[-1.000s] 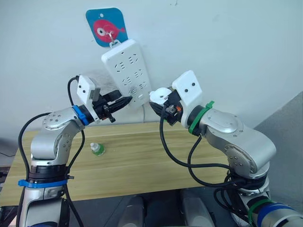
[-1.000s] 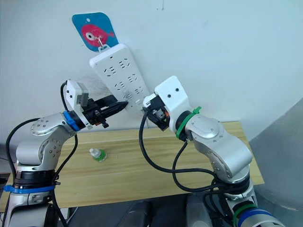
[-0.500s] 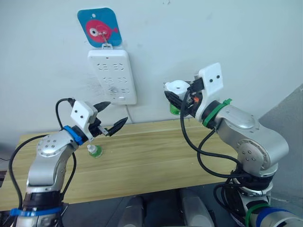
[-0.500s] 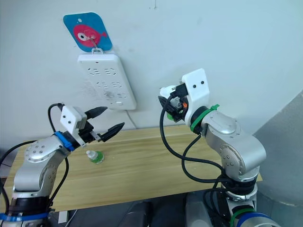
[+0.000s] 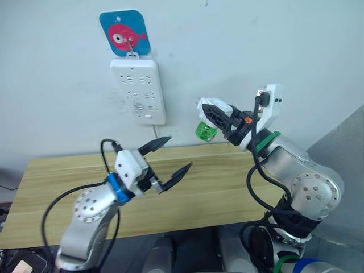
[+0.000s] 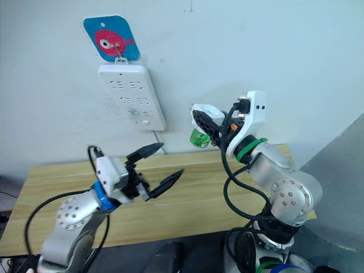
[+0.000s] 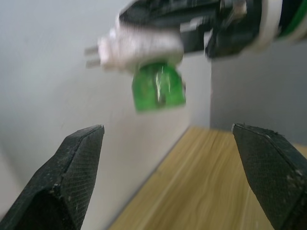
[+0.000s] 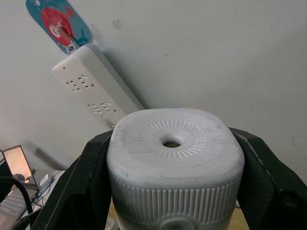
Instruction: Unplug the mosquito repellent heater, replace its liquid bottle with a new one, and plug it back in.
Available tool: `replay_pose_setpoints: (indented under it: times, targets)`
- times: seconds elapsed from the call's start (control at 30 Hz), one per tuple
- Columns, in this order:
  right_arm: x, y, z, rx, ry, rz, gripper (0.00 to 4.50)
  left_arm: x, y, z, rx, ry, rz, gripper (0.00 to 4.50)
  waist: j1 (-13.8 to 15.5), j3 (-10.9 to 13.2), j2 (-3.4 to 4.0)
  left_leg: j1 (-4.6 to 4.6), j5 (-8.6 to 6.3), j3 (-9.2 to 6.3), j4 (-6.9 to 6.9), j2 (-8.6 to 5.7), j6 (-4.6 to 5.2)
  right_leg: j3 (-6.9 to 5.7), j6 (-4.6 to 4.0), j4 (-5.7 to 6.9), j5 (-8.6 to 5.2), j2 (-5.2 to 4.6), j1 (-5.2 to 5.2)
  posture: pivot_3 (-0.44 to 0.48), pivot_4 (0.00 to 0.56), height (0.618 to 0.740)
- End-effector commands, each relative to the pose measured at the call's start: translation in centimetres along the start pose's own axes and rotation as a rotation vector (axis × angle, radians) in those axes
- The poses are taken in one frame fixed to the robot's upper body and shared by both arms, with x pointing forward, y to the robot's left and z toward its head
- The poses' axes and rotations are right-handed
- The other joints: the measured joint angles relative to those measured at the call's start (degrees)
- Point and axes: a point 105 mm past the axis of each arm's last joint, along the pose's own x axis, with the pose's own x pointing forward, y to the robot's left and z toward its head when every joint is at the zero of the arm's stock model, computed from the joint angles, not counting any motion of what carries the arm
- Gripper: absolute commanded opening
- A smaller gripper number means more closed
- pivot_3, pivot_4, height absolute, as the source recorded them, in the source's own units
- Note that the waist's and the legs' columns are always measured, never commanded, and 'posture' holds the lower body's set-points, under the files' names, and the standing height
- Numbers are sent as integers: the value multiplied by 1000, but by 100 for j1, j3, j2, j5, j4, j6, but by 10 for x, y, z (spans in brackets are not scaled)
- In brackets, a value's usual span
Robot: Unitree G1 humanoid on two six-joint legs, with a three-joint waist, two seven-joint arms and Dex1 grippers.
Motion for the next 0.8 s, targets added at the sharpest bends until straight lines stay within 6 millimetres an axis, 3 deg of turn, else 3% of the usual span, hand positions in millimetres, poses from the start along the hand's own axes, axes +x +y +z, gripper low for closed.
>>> replay_pose_setpoints:
  times: [0.03, 0.37, 0.77, 0.8]
  targets:
    - [-1, 18, 10, 56, -64, 67, 2968, 11, 3, 6, 13, -42, 28, 4500, -18, -3, 4, 0, 0, 2, 1, 1, 0, 1, 0, 0, 0, 1, 0, -134, 236, 740]
    - [1, 31, 6, 95, -42, 120, 2968, 26, -2, 1, -57, -64, 49, 4500, -100, -4, 9, -1, -1, 8, 1, 2, 1, 7, 1, 0, 0, 3, -3, -140, 233, 740]
    - [3, 34, 7, 152, -38, 136, 2968, 30, 2, 3, -81, -89, 91, 4500, -100, -5, 9, -1, 0, 9, 1, 3, 2, 8, 1, -2, 0, 4, -2, -134, 226, 740]
    - [3, 35, 7, 153, -36, 138, 2968, 29, 3, 4, -80, -90, 95, 4308, -100, -4, 9, -1, 0, 8, 0, 3, 2, 7, 1, -2, 0, 4, -2, -133, 225, 740]
